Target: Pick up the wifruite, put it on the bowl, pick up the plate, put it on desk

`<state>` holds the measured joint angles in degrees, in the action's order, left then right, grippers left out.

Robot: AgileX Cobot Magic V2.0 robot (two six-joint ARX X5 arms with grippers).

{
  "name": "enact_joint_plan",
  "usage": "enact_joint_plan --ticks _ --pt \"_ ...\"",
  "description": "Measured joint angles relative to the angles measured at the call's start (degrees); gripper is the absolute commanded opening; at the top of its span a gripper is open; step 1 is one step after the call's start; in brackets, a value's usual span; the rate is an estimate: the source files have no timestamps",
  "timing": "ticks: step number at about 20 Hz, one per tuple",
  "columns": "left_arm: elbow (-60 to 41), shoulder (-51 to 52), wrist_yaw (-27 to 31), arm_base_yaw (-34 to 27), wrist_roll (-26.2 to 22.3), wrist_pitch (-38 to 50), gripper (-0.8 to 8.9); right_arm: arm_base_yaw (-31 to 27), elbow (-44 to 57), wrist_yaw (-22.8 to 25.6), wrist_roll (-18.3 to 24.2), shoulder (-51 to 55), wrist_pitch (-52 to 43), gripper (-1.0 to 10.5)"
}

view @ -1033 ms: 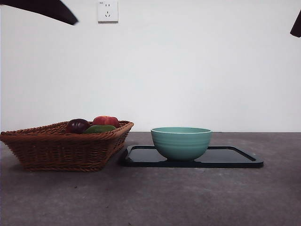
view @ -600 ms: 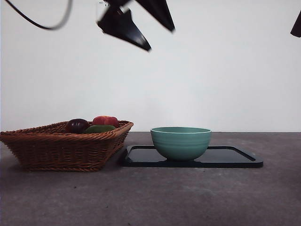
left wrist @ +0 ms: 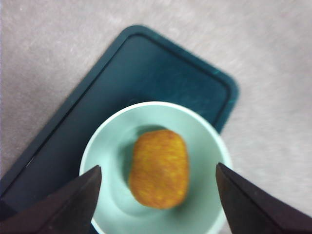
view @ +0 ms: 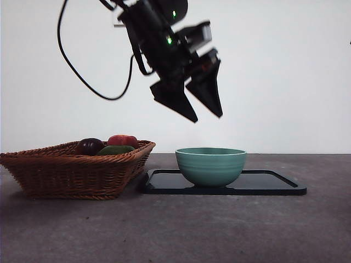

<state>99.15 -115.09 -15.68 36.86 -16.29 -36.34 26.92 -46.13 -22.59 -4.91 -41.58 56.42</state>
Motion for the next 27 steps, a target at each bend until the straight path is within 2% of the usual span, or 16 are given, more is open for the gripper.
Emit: enact_joint_plan --ticks 7,21,24,27 --pt "0.00 -4.46 0.96 0.02 -2.67 1.70 3.72 0.00 0.00 0.09 0.00 0.00 0.00 1.7" --pt "0.02 -8.22 0.96 1.31 -3.37 2.36 3.66 0.00 0.00 0.11 0.00 0.00 0.00 1.7" --pt "0.02 -8.22 0.96 1.49 -3.56 2.32 2.28 0.00 0.00 0.11 0.00 0.00 0.00 1.7" --pt "0.02 -8.24 0.96 1.68 -3.58 2.32 2.10 0.00 0.00 0.11 0.00 0.00 0.00 1.7"
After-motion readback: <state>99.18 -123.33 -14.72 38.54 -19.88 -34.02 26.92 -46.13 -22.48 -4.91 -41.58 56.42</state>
